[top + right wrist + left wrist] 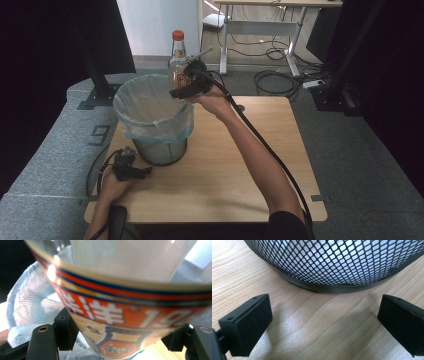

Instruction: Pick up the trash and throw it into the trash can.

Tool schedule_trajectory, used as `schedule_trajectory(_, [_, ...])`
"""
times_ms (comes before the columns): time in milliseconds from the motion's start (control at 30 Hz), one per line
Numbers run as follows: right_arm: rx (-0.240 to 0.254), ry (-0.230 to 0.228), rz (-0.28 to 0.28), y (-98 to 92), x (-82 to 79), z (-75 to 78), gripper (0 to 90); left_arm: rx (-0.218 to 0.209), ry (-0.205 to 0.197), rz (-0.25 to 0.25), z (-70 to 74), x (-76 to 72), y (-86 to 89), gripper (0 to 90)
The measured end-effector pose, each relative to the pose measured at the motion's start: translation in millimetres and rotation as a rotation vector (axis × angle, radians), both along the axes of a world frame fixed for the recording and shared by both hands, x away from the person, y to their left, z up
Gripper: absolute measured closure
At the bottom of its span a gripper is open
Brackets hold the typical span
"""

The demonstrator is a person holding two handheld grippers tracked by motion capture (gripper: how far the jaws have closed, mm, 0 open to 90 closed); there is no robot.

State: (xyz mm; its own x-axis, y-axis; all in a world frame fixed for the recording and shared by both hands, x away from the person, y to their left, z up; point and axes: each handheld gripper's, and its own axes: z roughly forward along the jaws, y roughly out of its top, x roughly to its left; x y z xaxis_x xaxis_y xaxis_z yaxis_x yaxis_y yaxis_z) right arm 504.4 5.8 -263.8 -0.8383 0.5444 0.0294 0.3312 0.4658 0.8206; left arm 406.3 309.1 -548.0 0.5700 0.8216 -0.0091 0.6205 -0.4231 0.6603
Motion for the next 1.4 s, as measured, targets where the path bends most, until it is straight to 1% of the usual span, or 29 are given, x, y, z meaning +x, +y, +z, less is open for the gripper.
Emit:
schedule_trajectory(167, [0.003, 0.001, 0.013, 10.3, 0.5, -2.8, 27.8, -0.003, 0.002, 0.001, -0.1, -0.2, -0.2, 0.0])
schedule_trajectory(233, [-0.003, -0.003, 0.017, 13.7, 0.5, -4.4, 27.8, 0.000, 0.000, 0.000, 0.0, 0.0, 0.0, 0.0])
schedule_trajectory(333, [-0.002, 0.000, 0.026, 18.8, 1.3, -9.7, 27.8, -0.002, 0.002, 0.001, 0.0, -0.1, -0.1, 0.0])
schedule_trajectory(633, [-0.028, 0.011, 0.047, 32.1, 3.7, -27.2, 27.7, 0.000, 0.000, -0.002, 0.0, 0.1, 0.1, 0.0])
schedule_trajectory(667, [-0.035, 0.006, 0.053, 33.6, 3.6, -29.4, 27.6, -0.002, 0.002, -0.001, 0.0, -0.1, -0.1, 0.0])
schedule_trajectory(733, [-0.058, 0.011, 0.090, 36.4, 4.2, -34.2, 27.1, 0.000, -0.002, -0.002, -0.1, 0.2, 0.1, 0.0])
schedule_trajectory(767, [-0.043, 0.018, 0.104, 37.2, 4.0, -35.7, 25.7, 0.000, -0.003, -0.002, -0.2, 0.2, 0.1, 0.0])
schedule_trajectory(833, [0.034, 0.008, 0.113, 36.0, 2.9, -34.2, 18.4, 0.000, -0.001, -0.003, 0.0, 0.2, 0.1, 0.0])
schedule_trajectory(867, [0.063, 0.005, 0.112, 35.3, 2.6, -31.9, 14.5, 0.000, 0.000, -0.004, 0.1, 0.2, 0.2, 0.0])
schedule_trajectory(900, [0.066, 0.000, 0.110, 35.1, 2.3, -30.8, 13.2, 0.000, -0.002, -0.003, -0.1, 0.2, 0.1, 0.0])
schedule_trajectory(933, [0.059, -0.008, 0.110, 34.6, 1.9, -30.1, 12.9, -0.006, 0.000, -0.012, 0.1, 0.0, 0.5, 0.0])
schedule_trajectory(1000, [0.039, -0.016, 0.103, 33.0, 1.7, -30.7, 12.8, 0.000, 0.000, -0.017, 0.0, 0.2, -0.5, 0.0])
schedule_trajectory(1067, [0.021, -0.014, 0.086, 30.7, 2.7, -32.2, 12.8, 0.000, 0.000, -0.018, 0.1, 0.2, -0.4, 0.0])
schedule_trajectory(1167, [0.025, -0.005, 0.081, 25.6, 4.9, -33.4, 12.7, 0.001, 0.000, -0.018, 0.1, 0.3, -0.4, 0.0])
schedule_trajectory(1300, [0.016, -0.012, 0.070, 18.4, 5.5, -31.7, 11.8, 0.000, 0.000, -0.019, 0.0, 0.3, -0.5, 0.0])
schedule_trajectory(1400, [0.007, -0.021, 0.060, 11.7, 5.9, -30.0, 9.1, 0.000, 0.000, -0.019, -0.1, 0.2, -0.6, 0.0])
